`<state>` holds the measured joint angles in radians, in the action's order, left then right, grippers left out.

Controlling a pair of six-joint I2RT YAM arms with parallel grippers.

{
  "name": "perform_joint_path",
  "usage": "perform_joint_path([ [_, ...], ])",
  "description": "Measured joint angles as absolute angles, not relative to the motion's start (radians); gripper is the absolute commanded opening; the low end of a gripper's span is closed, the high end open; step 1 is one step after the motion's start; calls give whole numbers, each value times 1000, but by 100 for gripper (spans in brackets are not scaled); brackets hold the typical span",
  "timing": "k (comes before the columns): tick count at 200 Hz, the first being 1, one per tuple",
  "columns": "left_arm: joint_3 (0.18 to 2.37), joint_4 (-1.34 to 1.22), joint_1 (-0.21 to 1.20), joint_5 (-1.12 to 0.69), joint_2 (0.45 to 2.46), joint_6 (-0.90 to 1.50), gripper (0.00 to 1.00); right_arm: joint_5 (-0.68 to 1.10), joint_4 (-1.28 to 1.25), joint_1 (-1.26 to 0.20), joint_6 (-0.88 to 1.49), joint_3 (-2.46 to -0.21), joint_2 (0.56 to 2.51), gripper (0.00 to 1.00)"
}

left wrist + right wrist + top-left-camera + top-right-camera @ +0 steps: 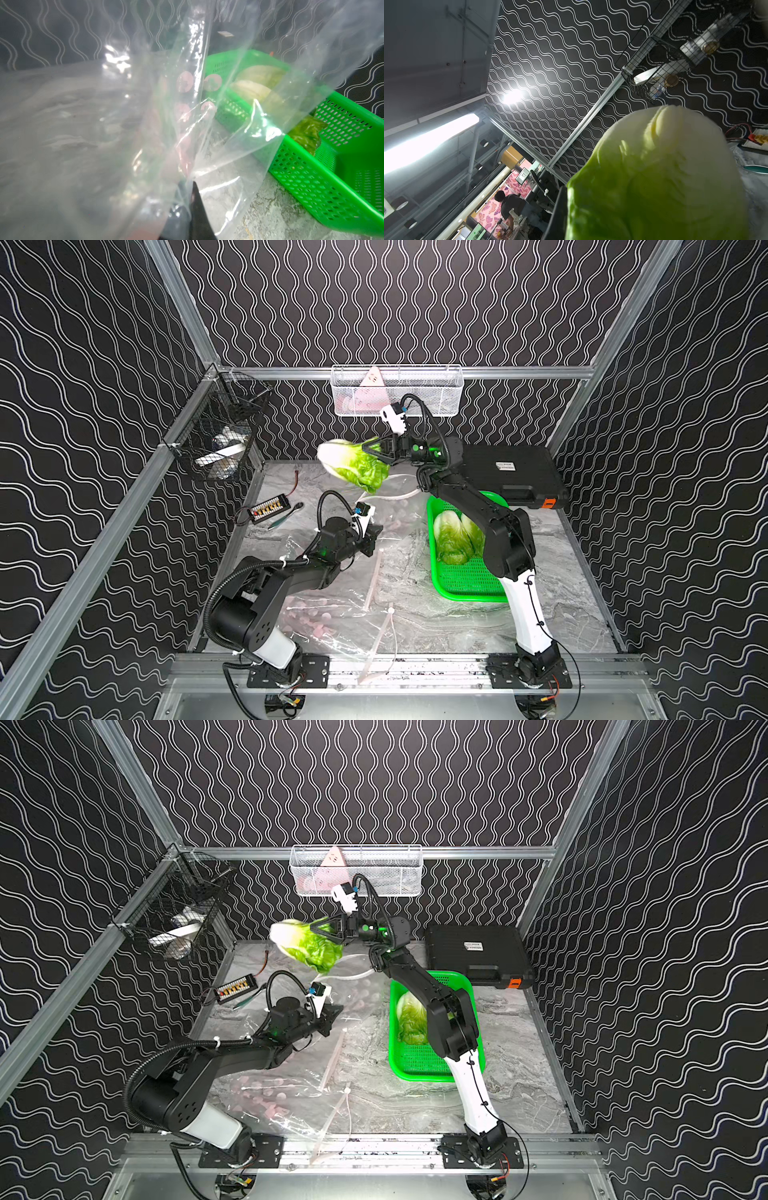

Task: Open the zip-top bag and take out the chinese cabbages
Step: Place the Chinese cabbage in the basket.

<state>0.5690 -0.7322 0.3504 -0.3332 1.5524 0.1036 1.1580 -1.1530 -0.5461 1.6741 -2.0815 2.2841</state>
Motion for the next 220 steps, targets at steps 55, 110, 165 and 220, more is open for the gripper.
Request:
perform_joint_path([
  [55,703,-495,347,-166,1510,76,95,1234,-607,-461,1071,-1845,1869,0],
  [110,741,-404,310,20,1434,127,99,925,198,-337,381,-1695,1540,0],
  [165,718,-426,309,13,1286,184,99,675,769,-279,129,-1558,1285,0],
  [220,746,-380,309,-2,1185,184,99,654,1063,-217,64,-1398,1188,0],
])
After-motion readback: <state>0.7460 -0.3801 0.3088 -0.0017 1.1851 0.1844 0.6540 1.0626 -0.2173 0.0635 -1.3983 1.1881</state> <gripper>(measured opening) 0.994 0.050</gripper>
